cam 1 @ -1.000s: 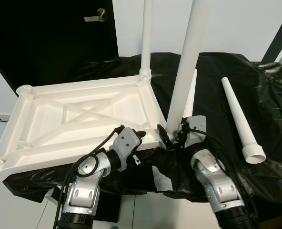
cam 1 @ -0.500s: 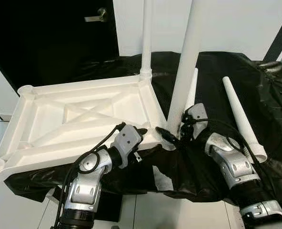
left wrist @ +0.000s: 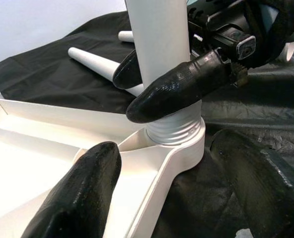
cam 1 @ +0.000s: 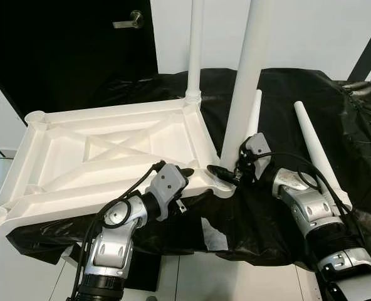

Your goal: Building children table

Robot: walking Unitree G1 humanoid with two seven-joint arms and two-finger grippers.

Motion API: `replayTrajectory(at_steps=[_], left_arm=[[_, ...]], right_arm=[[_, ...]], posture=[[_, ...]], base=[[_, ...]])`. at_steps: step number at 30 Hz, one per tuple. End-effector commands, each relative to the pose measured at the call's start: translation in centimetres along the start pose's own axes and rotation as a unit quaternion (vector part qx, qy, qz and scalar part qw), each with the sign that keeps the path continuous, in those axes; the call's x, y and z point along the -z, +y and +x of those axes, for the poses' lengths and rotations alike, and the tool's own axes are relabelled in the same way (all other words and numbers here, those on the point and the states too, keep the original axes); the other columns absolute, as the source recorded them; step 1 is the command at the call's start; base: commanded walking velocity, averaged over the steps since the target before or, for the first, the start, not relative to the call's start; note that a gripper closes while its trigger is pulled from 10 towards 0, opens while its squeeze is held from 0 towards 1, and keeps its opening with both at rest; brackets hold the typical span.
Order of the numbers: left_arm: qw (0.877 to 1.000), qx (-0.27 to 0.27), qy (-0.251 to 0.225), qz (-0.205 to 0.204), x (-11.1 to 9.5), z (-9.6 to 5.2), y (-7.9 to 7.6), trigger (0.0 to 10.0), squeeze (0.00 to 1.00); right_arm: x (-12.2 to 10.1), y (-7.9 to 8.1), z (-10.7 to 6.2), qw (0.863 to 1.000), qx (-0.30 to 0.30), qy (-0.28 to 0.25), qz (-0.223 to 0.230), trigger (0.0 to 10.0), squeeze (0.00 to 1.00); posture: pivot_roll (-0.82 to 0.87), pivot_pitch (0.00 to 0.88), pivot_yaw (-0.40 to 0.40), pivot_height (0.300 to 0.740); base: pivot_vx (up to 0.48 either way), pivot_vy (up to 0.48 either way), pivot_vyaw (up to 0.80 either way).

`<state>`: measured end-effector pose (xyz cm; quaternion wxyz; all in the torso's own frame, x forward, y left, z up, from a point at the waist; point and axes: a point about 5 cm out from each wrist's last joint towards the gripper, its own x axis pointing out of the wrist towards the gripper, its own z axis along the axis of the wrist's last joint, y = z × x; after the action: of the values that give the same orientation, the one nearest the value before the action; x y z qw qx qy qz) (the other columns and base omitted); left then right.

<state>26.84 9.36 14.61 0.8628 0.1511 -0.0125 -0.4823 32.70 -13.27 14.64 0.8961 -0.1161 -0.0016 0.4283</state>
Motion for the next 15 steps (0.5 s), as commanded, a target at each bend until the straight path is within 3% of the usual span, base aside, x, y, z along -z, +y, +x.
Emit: replayTrajectory(at_steps=[1, 2, 3, 5, 6, 15], left_arm=[[0.995, -0.097, 0.003, -0.001, 0.2, -0.2, 0.9, 10.0, 0.0], [0.995, -0.097, 0.003, -0.001, 0.2, -0.2, 0.9, 10.0, 0.0], [0.995, -0.096, 0.004, -0.001, 0.2, -0.3, 0.9, 10.0, 0.0], [0.995, -0.096, 0.004, -0.001, 0.2, -0.3, 0.9, 10.0, 0.0], [0.995, -0.095, 0.004, -0.001, 0.1, -0.3, 0.9, 10.0, 0.0], [0.996, -0.087, 0.006, -0.003, 0.3, -0.2, 0.4, 10.0, 0.0]], right_arm=[[1.5, 0.4, -0.1, 0.999, 0.008, 0.034, 0.007, 0.0, 0.0], [1.5, 0.4, -0.1, 0.999, 0.008, 0.034, 0.007, 0.0, 0.0], [1.7, 0.3, -0.1, 0.999, 0.032, 0.04, 0.01, 2.7, 0.0], [1.7, 0.3, -0.1, 0.999, 0.032, 0.04, 0.01, 2.7, 0.0], [1.8, 0.2, -0.1, 0.998, 0.051, 0.044, 0.015, 10.0, 0.0], [2.5, 1.7, 0.4, 0.983, 0.16, 0.039, 0.08, 10.0, 0.0]], posture=[[0.0, 0.0, -0.003, 0.74], [0.0, 0.0, -0.003, 0.74], [0.0, 0.0, -0.003, 0.74], [0.0, 0.0, -0.003, 0.74], [0.0, 0.0, -0.004, 0.74], [-0.01, 0.0, 0.0, 0.74]], base=[[0.0, 0.0, 0.0], [0.0, 0.0, 0.0], [0.0, 0.0, 0.0], [0.0, 0.0, 0.0], [0.0, 0.0, 0.0], [0.0, 0.0, 0.0]])
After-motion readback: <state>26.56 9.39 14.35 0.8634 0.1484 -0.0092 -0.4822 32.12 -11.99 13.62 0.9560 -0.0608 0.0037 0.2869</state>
